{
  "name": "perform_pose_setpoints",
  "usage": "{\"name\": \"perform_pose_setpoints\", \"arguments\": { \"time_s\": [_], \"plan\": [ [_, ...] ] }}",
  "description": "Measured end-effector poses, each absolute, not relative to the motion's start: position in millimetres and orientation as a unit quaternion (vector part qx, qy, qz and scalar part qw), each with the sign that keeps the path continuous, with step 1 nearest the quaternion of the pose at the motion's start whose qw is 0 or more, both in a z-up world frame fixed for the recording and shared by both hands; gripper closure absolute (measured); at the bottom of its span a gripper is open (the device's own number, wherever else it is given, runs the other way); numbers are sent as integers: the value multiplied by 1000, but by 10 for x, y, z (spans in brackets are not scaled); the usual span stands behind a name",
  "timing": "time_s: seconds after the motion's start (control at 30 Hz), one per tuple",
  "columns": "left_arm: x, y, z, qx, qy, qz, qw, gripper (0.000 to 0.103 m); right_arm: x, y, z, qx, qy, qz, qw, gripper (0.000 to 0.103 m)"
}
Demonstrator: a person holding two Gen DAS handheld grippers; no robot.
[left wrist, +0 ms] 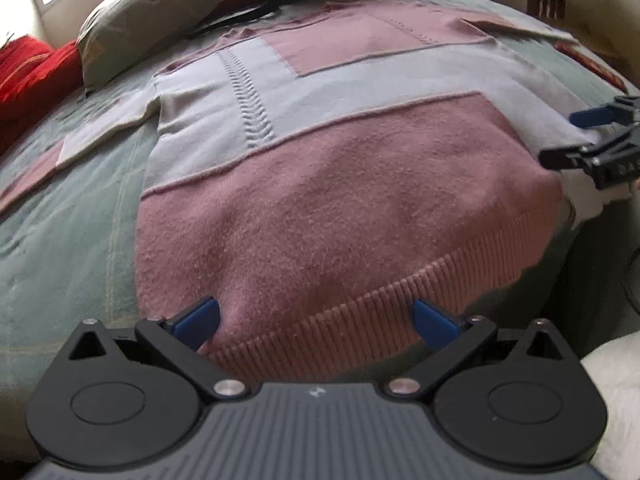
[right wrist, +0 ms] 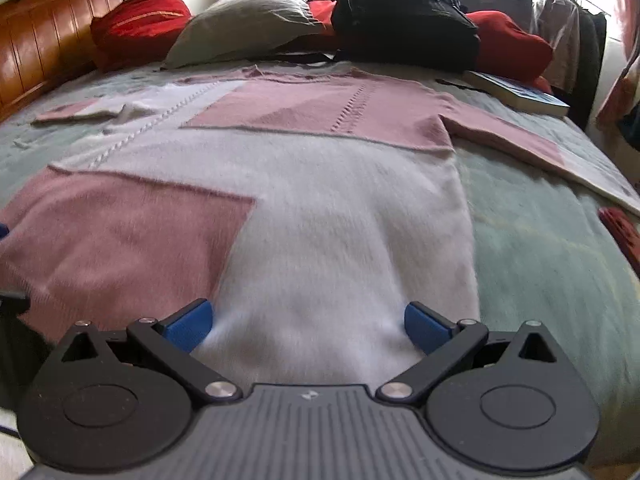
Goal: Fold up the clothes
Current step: 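Press both open tools on the sweater hem to flatten it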
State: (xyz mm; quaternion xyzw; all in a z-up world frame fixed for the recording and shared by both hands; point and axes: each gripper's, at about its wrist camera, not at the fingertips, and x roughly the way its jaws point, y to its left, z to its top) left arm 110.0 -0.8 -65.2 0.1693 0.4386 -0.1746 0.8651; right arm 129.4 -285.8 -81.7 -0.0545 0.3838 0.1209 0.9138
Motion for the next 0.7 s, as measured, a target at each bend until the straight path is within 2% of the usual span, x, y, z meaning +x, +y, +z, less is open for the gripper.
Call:
{"name": "perform_pose_setpoints", "arguments": {
  "time_s": [0.2,0.37,0.43,0.7],
  "plan": [
    [1278,-146,-482,152,394,-199,884,1,1123,-2849,-766,-42,382,118,916,0],
    [1428,-251,-599,129,355,-256,890,1,1105,-2865,-767,-11,375,124,919,0],
    [1460,-266,-710,113,395,-254,875,1,1086,-2834,-827,-19,382,119,916,0],
    [1143,-174,-685,161,399,-276,860,1,979,-2638,-975,-96,383,103,913,0]
  ]
}}
